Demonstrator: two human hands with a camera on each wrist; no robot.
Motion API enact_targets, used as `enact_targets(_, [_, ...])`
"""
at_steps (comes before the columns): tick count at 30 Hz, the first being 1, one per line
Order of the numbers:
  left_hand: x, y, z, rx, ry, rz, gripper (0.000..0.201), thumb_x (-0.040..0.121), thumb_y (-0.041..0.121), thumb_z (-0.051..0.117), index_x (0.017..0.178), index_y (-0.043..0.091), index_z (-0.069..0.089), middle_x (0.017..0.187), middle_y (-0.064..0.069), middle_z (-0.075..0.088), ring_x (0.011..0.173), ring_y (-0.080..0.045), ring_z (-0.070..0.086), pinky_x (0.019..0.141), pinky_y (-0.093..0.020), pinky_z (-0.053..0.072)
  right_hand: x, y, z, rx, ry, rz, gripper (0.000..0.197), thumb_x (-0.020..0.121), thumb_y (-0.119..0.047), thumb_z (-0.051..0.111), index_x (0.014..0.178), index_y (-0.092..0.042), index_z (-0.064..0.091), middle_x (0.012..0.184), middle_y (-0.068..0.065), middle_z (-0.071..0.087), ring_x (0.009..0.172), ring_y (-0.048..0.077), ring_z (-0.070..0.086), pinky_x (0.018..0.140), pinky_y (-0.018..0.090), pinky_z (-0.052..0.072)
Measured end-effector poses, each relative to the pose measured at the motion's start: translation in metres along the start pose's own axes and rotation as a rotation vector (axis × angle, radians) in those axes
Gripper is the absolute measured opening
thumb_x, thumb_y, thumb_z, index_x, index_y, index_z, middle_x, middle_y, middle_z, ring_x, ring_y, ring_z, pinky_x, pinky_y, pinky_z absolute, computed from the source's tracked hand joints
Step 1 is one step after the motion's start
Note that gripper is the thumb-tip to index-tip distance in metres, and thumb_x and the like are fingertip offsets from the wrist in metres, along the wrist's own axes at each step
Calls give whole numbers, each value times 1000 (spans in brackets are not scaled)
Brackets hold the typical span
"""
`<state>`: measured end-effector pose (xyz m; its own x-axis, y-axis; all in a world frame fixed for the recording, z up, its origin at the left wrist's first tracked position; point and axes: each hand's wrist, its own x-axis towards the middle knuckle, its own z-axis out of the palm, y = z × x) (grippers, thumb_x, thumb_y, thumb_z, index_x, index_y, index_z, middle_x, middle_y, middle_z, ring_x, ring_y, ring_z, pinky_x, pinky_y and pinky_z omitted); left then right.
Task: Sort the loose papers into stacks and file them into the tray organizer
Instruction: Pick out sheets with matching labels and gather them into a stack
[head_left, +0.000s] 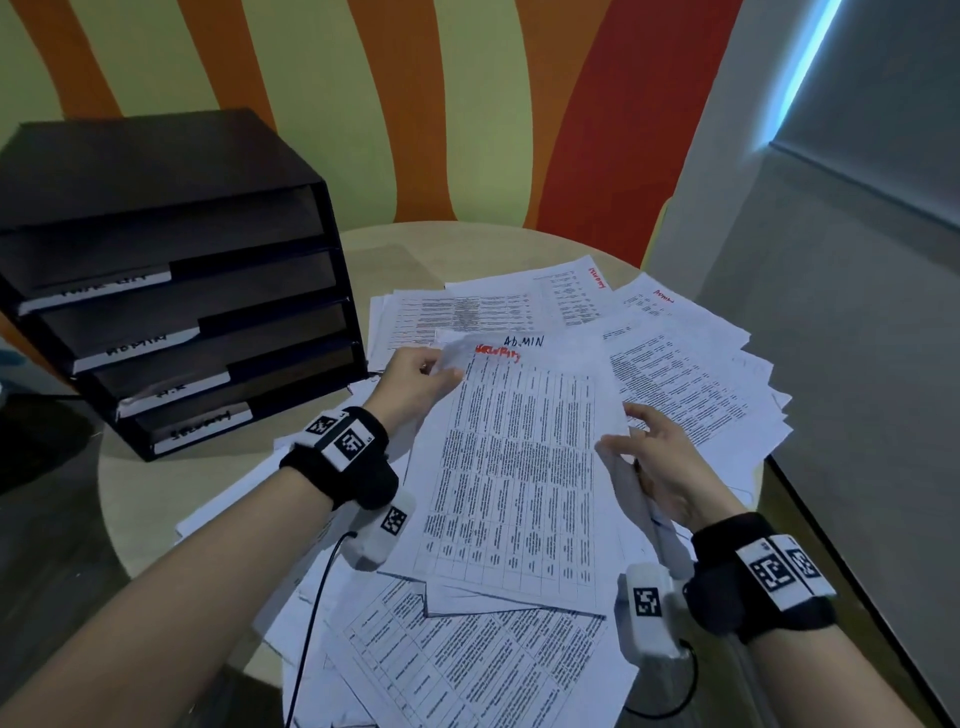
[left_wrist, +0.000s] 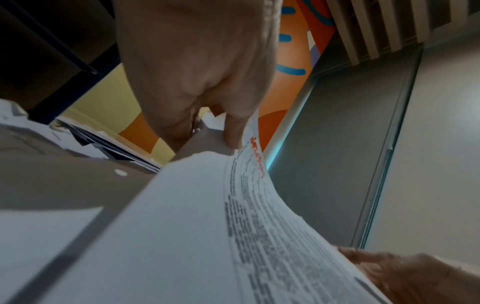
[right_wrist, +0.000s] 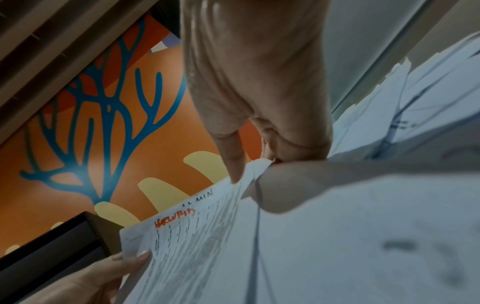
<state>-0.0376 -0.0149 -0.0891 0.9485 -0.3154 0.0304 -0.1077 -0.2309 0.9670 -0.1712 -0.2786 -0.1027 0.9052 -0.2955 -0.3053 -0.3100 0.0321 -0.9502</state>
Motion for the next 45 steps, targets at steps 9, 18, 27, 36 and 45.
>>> enact_targets(9, [0,4,-5,-260,-35,-166,26,100,22,54,100,-1,65,99,-8,70,91,-22,66,83,-29,52,-2,-5,3,13,23,-37,64,84,-38,72,140,-34,42,122,2,66,109,26,65,98,54,49])
enact_targets(18, [2,22,-2,-302,40,-281,39,104,30,42,123,1,60,117,-12,68,109,-26,65,98,-42,50,-8,-15,19,58,107,-119,35,98,-32,54,119,-4,55,119,21,62,104,37,60,87,40,46])
enact_targets(27, [7,22,-4,-332,95,-369,35,101,27,50,124,1,58,127,-13,63,117,-29,60,101,-45,47,-13,-21,16,40,-28,-65,40,89,-34,67,95,5,60,85,2,60,62,12,45,62,29,38])
enact_targets(36, [11,12,-3,-287,111,-363,31,95,38,59,99,7,58,85,-14,56,78,-27,55,73,-38,49,-8,-19,19,60,-35,-84,18,97,-27,57,97,-9,60,90,7,60,64,10,55,56,21,42])
enact_targets(45, [48,-38,-9,-424,147,-456,76,83,52,53,145,10,39,153,-4,39,142,-26,34,118,-49,24,-6,-20,21,10,27,-5,27,102,-26,47,94,-4,60,73,17,55,73,12,59,68,33,51])
